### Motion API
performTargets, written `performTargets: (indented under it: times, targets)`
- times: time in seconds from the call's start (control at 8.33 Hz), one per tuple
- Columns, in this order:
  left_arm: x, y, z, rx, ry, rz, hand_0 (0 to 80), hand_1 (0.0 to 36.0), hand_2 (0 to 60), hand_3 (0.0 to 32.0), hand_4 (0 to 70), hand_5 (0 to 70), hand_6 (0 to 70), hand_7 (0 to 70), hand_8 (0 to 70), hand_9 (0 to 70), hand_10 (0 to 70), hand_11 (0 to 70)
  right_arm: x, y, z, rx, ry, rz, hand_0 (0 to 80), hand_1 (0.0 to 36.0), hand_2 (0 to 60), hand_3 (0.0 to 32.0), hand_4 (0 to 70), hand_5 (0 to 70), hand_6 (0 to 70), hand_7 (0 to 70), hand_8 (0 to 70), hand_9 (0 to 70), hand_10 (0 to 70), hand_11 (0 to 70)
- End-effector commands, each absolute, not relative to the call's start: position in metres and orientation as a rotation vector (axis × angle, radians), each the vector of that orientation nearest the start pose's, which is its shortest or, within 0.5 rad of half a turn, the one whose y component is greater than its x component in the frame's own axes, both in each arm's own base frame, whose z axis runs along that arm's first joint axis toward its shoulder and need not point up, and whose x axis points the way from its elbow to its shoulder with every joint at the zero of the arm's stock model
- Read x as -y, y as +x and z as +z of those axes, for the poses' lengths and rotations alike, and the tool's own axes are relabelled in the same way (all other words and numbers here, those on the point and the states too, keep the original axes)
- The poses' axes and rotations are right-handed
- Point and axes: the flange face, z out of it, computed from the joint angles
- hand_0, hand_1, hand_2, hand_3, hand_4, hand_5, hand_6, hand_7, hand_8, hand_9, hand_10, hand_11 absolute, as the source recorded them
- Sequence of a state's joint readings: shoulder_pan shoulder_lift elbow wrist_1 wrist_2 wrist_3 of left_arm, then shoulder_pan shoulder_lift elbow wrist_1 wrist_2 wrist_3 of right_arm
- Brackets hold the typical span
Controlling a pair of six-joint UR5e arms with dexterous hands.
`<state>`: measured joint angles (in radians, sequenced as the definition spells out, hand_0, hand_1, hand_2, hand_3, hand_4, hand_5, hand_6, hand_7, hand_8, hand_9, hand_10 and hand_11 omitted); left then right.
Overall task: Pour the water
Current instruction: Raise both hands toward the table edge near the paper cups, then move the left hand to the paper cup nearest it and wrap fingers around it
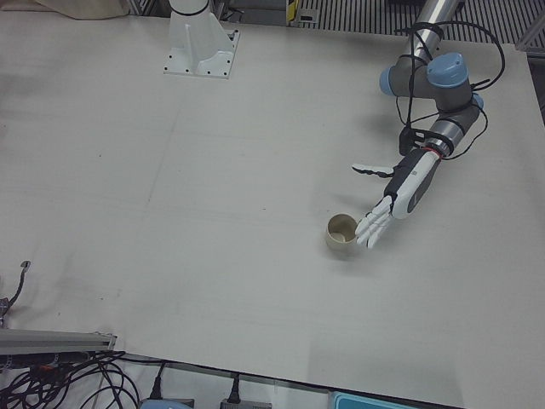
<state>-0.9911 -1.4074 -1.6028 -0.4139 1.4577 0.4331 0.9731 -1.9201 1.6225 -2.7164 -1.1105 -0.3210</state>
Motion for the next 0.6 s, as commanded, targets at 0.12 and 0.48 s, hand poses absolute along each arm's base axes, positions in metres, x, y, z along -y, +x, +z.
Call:
performTargets:
  times: [0.12,0.48]
  targets:
    - [0.458,0.148,0.752,-2.124,-0.068,-1.537,78.8,23.2,0.0,0.0,16.9,0.0,7.0,2.1,0.4,0.0,1.3,5.1,0.373,-0.042,0.754,-2.598,-0.134,-2.225,56.6,30.4,22.8,0.0,0.0,5.9,0.0,0.0,2.0,1.3,0.0,0.0]
    - [0.473,0.175,0.752,-2.127,-0.081,-1.548,67.5,20.3,0.0,0.0,19.1,0.0,7.2,1.9,0.4,0.0,1.4,5.0,0.368,-0.039,0.756,-2.593,-0.133,-2.236,56.7,30.5,23.3,0.2,0.0,6.1,0.0,0.0,2.2,1.6,0.0,0.0]
